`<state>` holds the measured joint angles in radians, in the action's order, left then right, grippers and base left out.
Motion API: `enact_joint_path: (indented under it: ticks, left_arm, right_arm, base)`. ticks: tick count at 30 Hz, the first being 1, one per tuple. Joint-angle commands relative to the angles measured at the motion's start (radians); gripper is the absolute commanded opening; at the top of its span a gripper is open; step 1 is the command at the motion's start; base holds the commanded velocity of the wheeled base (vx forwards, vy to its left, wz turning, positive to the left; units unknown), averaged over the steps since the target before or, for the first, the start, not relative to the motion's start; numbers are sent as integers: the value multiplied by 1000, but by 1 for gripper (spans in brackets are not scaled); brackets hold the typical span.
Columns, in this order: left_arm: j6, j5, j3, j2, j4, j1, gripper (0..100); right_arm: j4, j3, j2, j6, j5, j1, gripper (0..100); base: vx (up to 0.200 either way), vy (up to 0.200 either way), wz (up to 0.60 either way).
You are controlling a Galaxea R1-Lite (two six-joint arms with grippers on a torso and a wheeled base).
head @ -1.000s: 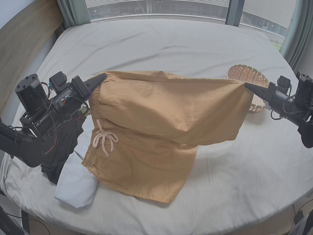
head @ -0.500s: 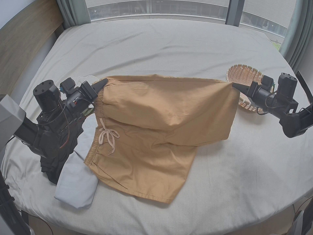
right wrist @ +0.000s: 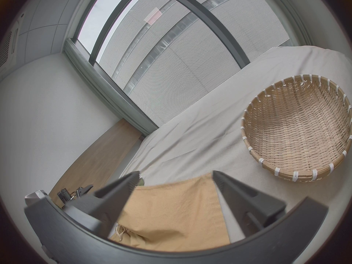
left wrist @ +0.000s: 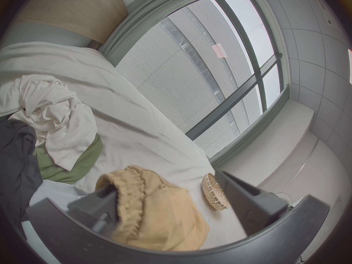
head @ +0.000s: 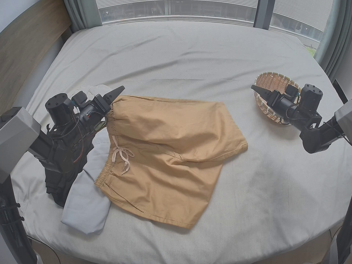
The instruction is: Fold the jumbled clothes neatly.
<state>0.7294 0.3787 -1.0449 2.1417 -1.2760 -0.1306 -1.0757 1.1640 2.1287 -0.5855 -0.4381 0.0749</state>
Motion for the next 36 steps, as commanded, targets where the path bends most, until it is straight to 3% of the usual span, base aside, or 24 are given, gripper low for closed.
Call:
enact_joint_path:
  ticks: [1,11,16,19,24,29,36]
  left_arm:
    - [-1,-1,-17,21,52,11,100]
    - [-64,-58,34,-13,184,98,100]
    - [-100,-46,232,-120,161,125,100]
    - [-110,-24,327,-171,135,125,100]
    - [-153,118,608,-272,3,118,100]
    - [-191,187,730,-266,-123,115,100]
    - [-203,232,847,-240,-273,83,100]
  right_arm:
    - [-67,-142,-24,9,2,28,100]
    - [-217,-494,-101,30,2,120,100]
    - [-280,-626,-92,61,-4,143,100]
    - [-282,-665,-85,61,-4,158,100]
    - [-280,-693,-15,73,2,203,100]
    - [-270,-670,56,69,7,229,100]
    - [-271,-616,142,66,73,270,100]
  base:
    - [0,0,0]
    - [0,0,0]
    - [0,0,0]
    - [0,0,0]
    - [0,0,0]
    - [0,0,0]
    - [0,0,0]
